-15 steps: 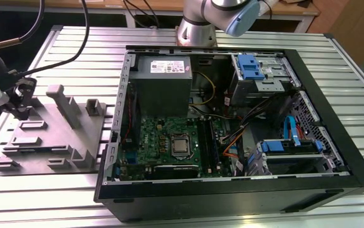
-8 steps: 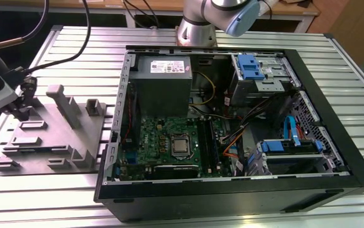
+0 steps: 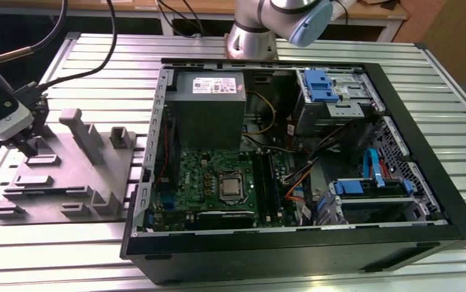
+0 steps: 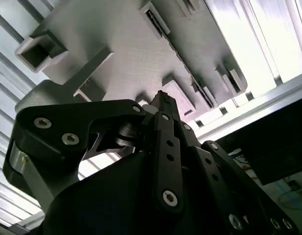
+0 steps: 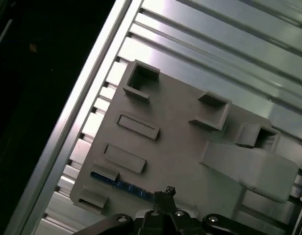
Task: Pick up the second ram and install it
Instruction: 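Pick up the second ram and move it above second insertion slot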
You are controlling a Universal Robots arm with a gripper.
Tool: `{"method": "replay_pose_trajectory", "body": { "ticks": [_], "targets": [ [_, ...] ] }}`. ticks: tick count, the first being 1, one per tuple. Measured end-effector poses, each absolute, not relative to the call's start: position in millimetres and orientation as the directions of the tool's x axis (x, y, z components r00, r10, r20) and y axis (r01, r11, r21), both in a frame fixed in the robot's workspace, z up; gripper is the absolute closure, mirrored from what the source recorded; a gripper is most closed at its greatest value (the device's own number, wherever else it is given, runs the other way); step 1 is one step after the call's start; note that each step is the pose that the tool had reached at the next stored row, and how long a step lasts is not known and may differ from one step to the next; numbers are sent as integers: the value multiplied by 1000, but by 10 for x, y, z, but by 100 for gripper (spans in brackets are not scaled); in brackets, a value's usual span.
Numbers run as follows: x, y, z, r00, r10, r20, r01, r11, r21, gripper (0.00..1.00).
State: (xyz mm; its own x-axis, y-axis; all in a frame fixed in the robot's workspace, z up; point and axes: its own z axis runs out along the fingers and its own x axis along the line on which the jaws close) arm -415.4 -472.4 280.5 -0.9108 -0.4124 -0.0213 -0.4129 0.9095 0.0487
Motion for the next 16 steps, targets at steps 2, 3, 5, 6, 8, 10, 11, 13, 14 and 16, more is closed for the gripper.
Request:
{"method": "replay_pose_trajectory", "body": {
  "ticks": [2,3,5,6,8,10,11,13,14,16],
  "targets": [
    [-4154,-4724,2792,-895,-446,-21,-447,893,49,90],
    [-4154,-4724,2786,-886,-462,-21,-463,885,49,90],
    [-4154,-4724,2775,-869,-494,-21,-494,868,49,90],
    [-4154,-4724,2769,-860,-509,-21,-510,859,49,90],
    [-4154,-4724,2757,-841,-540,-21,-540,840,49,90],
    [-4154,-4724,2744,-821,-570,-21,-571,820,49,90],
    [-4154,-4724,2737,-811,-585,-21,-585,809,49,90],
    [-4154,-4724,2724,-789,-615,-21,-615,787,49,90],
    [-4154,-4724,2717,-777,-629,-21,-629,776,49,90],
    [-4154,-4724,2703,-754,-656,-21,-656,753,49,90]
  ]
}}
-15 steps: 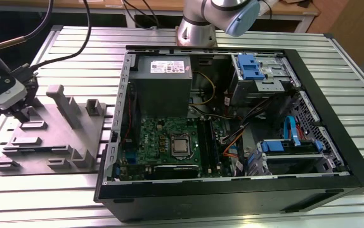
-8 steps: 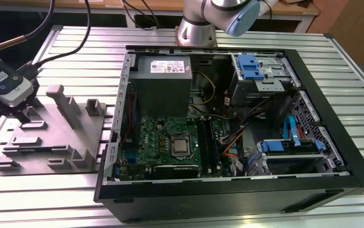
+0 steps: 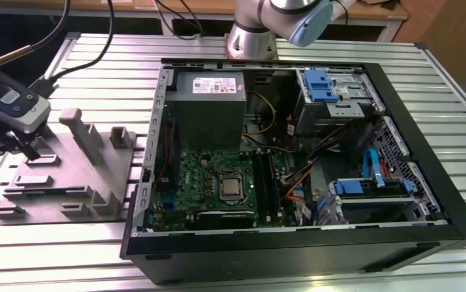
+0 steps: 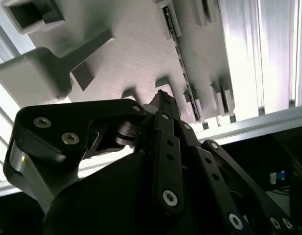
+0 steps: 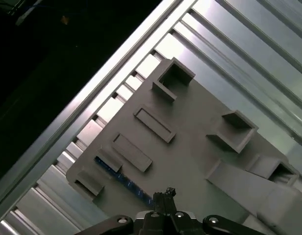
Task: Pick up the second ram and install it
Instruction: 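Pick up the second ram and move it above second insertion slot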
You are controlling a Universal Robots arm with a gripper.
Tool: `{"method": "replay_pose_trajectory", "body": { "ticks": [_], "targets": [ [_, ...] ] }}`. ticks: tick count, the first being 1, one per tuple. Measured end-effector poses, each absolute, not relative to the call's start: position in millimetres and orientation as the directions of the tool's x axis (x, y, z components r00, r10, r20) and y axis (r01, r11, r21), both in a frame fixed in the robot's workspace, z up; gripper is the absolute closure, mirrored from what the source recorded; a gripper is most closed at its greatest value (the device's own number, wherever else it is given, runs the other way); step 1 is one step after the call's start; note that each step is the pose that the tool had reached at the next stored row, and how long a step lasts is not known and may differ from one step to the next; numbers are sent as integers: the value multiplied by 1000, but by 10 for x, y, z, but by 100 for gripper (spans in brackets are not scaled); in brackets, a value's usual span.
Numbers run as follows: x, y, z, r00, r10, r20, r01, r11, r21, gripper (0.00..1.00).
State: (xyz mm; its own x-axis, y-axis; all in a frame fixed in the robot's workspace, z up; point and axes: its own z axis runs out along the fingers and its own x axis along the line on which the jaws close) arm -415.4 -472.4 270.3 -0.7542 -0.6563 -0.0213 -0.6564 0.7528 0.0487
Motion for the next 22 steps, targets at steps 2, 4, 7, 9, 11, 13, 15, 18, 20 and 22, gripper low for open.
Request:
{"method": "replay_pose_trajectory", "body": {
  "ticks": [2,4,7,9,11,13,15,18,20,22],
  "targets": [
    [-4154,-4724,2688,-730,-683,-21,-683,729,49,90],
    [-4154,-4724,2673,-704,-710,-21,-710,703,49,90],
    [-4154,-4724,2651,-665,-747,-21,-747,663,49,90],
    [-4154,-4724,2637,-637,-770,-21,-770,636,49,90],
    [-4154,-4724,2622,-608,-794,-21,-794,607,49,90],
    [-4154,-4724,2610,-579,-815,-21,-815,578,49,90],
    [-4153,-4724,2598,-549,-835,-21,-835,548,49,90],
    [-4154,-4724,2578,-502,-864,-21,-864,501,49,90],
    [-4154,-4724,2566,-471,-882,-21,-881,470,49,90],
    [-4154,-4724,2555,-439,-898,-21,-898,438,49,90]
  ]
}}
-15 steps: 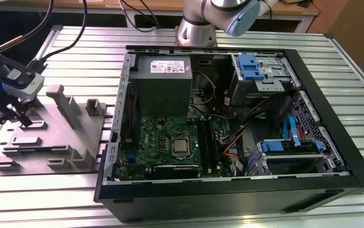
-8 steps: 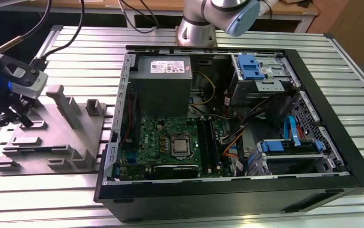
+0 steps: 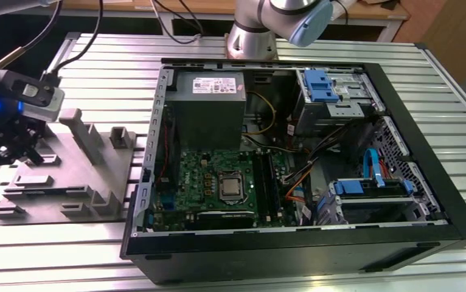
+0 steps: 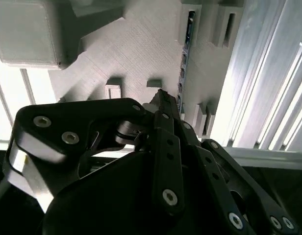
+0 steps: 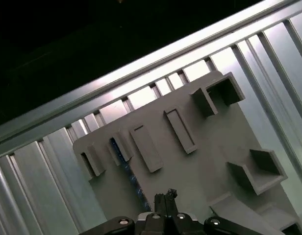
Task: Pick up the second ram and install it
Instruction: 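Pick up the second ram and move it above second insertion slot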
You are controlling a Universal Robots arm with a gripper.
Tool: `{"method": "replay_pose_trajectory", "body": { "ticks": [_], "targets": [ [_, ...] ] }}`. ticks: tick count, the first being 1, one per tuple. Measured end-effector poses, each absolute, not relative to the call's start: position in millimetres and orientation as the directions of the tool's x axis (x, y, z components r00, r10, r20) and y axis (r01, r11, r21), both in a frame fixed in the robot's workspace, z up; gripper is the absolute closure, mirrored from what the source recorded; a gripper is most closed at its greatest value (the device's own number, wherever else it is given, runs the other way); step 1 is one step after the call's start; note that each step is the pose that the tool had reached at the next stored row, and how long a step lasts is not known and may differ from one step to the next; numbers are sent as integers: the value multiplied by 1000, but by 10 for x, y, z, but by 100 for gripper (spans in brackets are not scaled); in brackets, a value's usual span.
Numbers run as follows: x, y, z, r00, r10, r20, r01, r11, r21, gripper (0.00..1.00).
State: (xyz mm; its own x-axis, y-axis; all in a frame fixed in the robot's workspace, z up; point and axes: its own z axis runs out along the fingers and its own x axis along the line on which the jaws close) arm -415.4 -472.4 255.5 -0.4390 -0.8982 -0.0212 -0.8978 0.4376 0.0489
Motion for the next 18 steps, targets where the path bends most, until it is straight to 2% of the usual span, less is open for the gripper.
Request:
{"method": "replay_pose_trajectory", "body": {
  "ticks": [18],
  "targets": [
    [-4153,-4724,2454,-126,-992,-21,-991,125,49,90]
  ]
}}
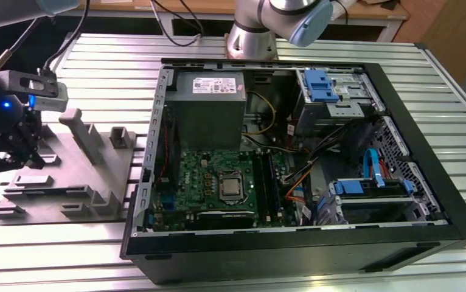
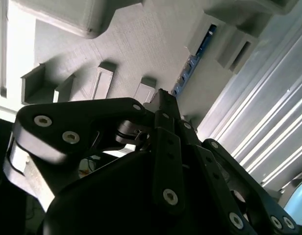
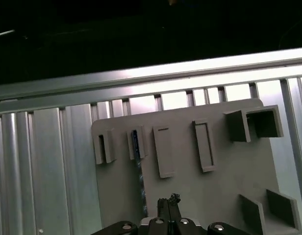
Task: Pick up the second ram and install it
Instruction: 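Pick up the second ram and move it above second insertion slot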
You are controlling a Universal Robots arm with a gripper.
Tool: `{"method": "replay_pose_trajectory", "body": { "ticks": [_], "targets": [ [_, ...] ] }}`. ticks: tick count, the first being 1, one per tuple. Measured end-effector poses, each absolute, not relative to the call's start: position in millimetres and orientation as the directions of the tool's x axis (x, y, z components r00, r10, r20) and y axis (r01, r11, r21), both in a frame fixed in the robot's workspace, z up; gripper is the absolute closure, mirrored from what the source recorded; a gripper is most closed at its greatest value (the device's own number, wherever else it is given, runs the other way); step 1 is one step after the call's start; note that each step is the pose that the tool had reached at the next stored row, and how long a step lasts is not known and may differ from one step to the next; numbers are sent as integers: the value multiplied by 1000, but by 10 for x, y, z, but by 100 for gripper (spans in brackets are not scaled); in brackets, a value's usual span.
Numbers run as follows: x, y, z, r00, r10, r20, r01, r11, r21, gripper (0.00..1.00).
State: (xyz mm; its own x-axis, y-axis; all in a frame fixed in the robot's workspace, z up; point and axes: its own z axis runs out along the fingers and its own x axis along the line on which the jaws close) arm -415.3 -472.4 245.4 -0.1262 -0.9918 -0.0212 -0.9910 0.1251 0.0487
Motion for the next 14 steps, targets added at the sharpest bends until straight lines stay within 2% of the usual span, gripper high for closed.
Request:
{"method": "replay_pose_trajectory", "body": {
  "ticks": [4,14],
  "targets": [
    [-4154,-4725,2449,-86,-996,-19,-995,85,49,90],
    [-4154,-4724,2439,-85,-996,-15,-995,85,45,90]
  ]
}}
